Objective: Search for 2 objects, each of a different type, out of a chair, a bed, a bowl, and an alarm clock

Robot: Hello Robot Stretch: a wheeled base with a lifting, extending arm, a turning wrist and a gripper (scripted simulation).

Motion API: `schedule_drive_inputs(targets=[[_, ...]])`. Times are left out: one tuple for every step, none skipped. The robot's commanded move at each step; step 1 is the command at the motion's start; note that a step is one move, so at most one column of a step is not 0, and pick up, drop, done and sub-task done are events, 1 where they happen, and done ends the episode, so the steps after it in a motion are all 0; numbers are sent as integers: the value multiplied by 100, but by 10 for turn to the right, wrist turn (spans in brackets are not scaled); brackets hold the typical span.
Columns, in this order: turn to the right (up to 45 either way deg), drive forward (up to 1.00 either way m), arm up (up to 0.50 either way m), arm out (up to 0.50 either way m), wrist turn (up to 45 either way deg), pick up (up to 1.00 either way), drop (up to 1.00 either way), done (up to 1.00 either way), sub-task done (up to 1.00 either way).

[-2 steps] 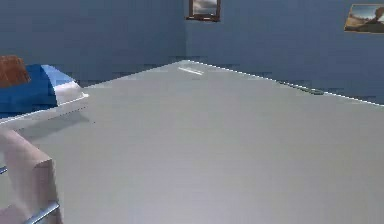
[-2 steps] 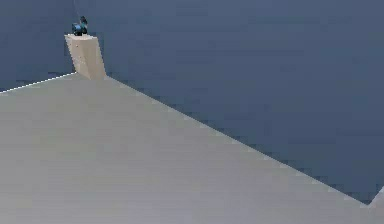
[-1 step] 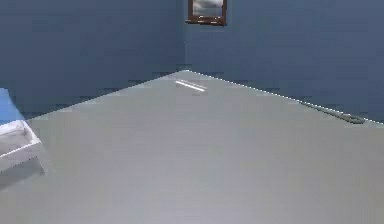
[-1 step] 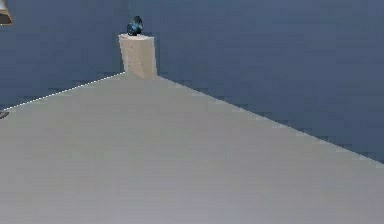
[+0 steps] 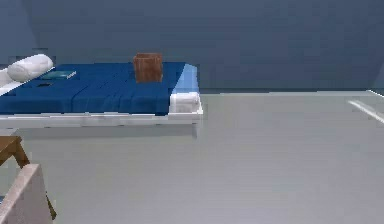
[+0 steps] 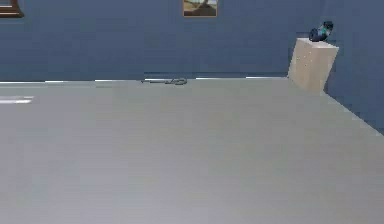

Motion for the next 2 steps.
schedule_drive_inputs(targets=[[-90,0,0,0,0,0,0,0,0],[0,5,0,0,0,0,0,0,0]])
